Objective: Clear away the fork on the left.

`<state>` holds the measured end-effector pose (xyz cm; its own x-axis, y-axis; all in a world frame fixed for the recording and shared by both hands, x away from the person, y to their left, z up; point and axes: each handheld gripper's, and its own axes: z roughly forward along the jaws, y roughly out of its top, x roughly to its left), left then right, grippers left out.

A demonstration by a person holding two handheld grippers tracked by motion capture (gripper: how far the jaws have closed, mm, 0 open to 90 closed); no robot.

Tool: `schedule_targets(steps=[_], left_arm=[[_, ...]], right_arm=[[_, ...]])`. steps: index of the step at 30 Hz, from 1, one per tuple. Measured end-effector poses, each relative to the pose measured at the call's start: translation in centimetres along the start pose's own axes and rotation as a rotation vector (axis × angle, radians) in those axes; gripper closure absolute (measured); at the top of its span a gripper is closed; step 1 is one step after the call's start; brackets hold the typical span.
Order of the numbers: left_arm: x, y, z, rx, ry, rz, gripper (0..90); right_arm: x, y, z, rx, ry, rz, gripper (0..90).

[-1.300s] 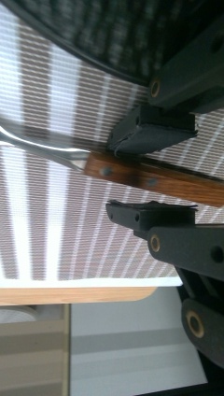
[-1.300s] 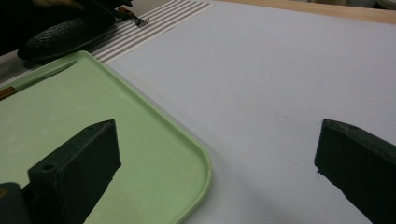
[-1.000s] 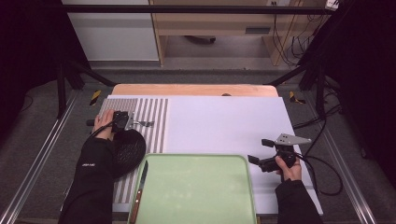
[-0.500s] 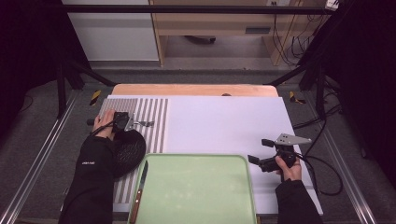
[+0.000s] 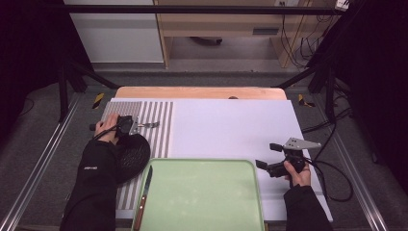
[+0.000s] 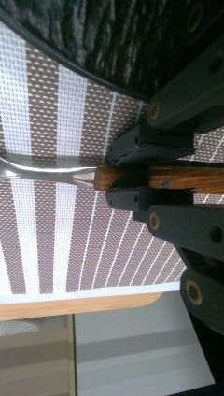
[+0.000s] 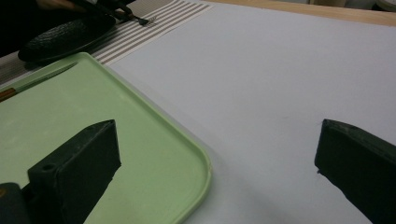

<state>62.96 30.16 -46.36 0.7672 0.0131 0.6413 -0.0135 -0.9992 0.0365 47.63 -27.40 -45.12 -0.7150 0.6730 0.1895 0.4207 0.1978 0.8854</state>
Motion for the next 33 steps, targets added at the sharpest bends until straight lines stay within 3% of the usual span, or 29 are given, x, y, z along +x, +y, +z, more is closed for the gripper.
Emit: schedule_targets(steps=[11,14,23,33], left_arm=[[-0.1,0.3,-0.2,0.022,0.025,0.000,76.7],[0.0,0.2,-0.5,0.020,0.029,-0.021,76.7],[0.2,0.4,-2.1,-0.003,0.056,-0.059,76.7],[-0.1,1.7,-4.4,-0.015,0.093,-0.101,76.7]], right_arm=[[0.0,0.0,0.0,-0.002,0.000,0.000,0.2],[0.0,0.0,0.0,-0.002,-0.001,0.000,0.2],[0.0,0.0,-0.1,-0.003,-0.001,-0.002,0.2],[0.0,0.0,0.0,0.000,0.000,-0.001,0.2]])
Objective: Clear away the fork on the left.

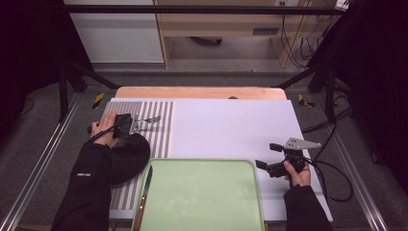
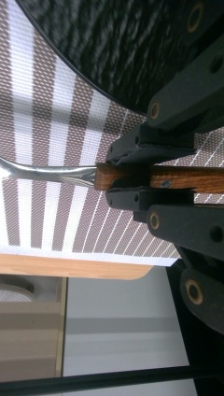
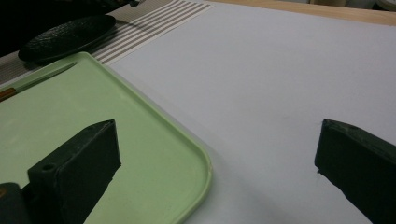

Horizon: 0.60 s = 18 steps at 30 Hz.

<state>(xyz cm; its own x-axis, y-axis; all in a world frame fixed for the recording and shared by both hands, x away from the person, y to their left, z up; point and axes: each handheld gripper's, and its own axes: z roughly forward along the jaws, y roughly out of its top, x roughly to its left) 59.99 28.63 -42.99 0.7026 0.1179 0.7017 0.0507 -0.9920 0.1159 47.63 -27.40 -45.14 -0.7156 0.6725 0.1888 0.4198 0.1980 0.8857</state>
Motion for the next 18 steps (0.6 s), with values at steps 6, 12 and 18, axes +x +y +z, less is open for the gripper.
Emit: schedule_targets(steps=[6,12,18], left_arm=[[-0.4,0.8,-1.4,0.010,0.008,-0.015,76.7],[-0.7,1.3,-2.7,0.014,0.016,-0.028,76.7],[-1.3,1.8,-4.2,0.010,0.023,-0.044,76.7]], right_arm=[[0.0,0.0,0.0,-0.002,0.000,0.001,0.3],[0.0,0.0,-0.2,-0.008,0.000,0.004,0.3],[0.0,0.0,-0.2,-0.010,0.003,0.003,0.2]])
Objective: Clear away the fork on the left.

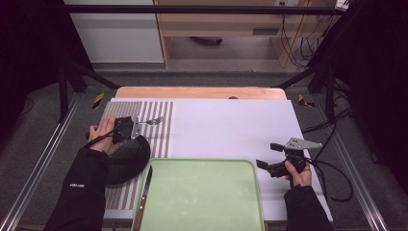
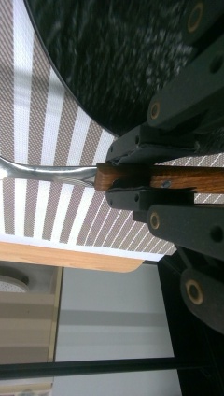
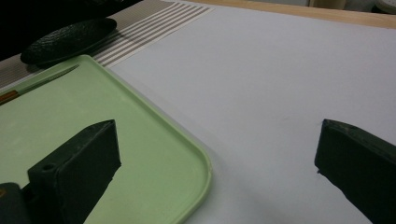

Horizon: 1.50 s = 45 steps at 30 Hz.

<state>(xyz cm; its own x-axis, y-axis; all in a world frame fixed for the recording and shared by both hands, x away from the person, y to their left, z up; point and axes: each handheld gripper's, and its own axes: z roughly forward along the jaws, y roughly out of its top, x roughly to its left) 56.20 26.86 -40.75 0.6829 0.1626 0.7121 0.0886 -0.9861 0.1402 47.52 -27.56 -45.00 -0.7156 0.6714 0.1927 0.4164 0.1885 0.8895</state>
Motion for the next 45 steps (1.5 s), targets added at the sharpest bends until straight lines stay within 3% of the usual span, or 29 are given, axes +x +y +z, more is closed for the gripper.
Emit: schedule_targets(steps=[7,14,31,45], left_arm=[[-0.8,0.5,-2.0,-0.002,0.011,-0.036,76.7],[-1.7,0.9,-3.4,0.022,-0.005,-0.072,76.7],[-4.5,2.0,-5.8,-0.031,-0.020,-0.138,76.7],[-6.5,2.9,-7.7,-0.047,-0.041,-0.237,76.7]], right_arm=[[0.0,0.0,0.0,0.000,0.002,-0.001,0.2],[0.0,0.0,0.0,0.001,0.003,-0.002,0.2],[0.0,0.0,0.0,0.002,0.001,-0.003,0.2],[0.1,0.0,0.1,0.004,0.002,-0.004,0.2]])
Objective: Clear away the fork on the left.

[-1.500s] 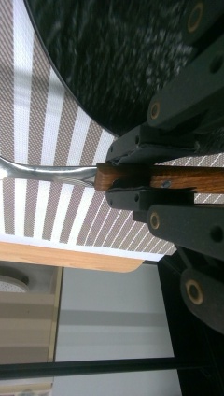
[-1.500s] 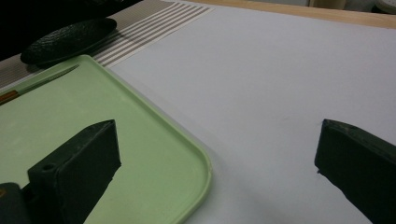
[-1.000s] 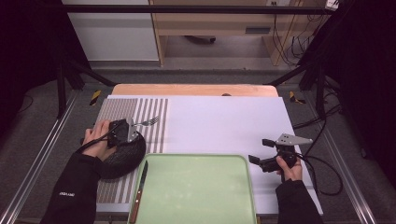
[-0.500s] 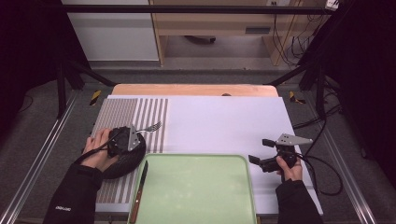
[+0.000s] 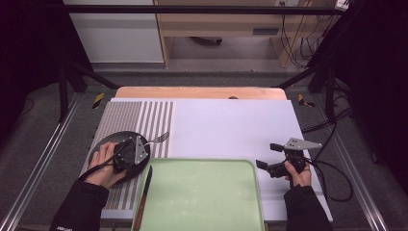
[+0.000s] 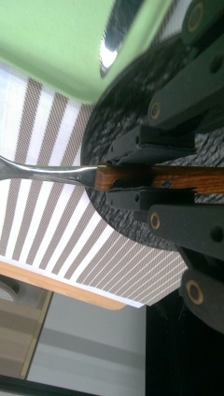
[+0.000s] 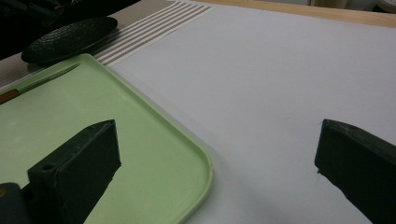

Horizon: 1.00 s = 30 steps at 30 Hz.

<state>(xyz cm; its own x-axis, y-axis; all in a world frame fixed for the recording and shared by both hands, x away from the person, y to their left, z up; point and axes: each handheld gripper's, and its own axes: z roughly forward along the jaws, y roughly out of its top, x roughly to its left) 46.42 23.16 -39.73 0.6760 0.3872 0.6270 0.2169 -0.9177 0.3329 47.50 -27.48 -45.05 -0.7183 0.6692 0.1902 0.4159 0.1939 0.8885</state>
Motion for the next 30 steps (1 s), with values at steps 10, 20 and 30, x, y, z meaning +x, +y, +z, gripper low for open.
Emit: schedule_targets(steps=[10,20,30], left_arm=[[-1.1,0.9,-1.5,-0.002,-0.030,-0.055,76.8],[-2.2,1.5,-2.7,-0.012,-0.048,-0.077,76.7],[-3.4,2.2,-3.8,0.005,-0.058,-0.124,76.8]], right_arm=[[0.0,0.0,0.0,0.001,0.000,-0.001,0.2],[0.0,0.0,0.0,-0.002,0.000,-0.001,0.2],[0.0,0.0,0.0,0.001,0.000,-0.001,0.2]])
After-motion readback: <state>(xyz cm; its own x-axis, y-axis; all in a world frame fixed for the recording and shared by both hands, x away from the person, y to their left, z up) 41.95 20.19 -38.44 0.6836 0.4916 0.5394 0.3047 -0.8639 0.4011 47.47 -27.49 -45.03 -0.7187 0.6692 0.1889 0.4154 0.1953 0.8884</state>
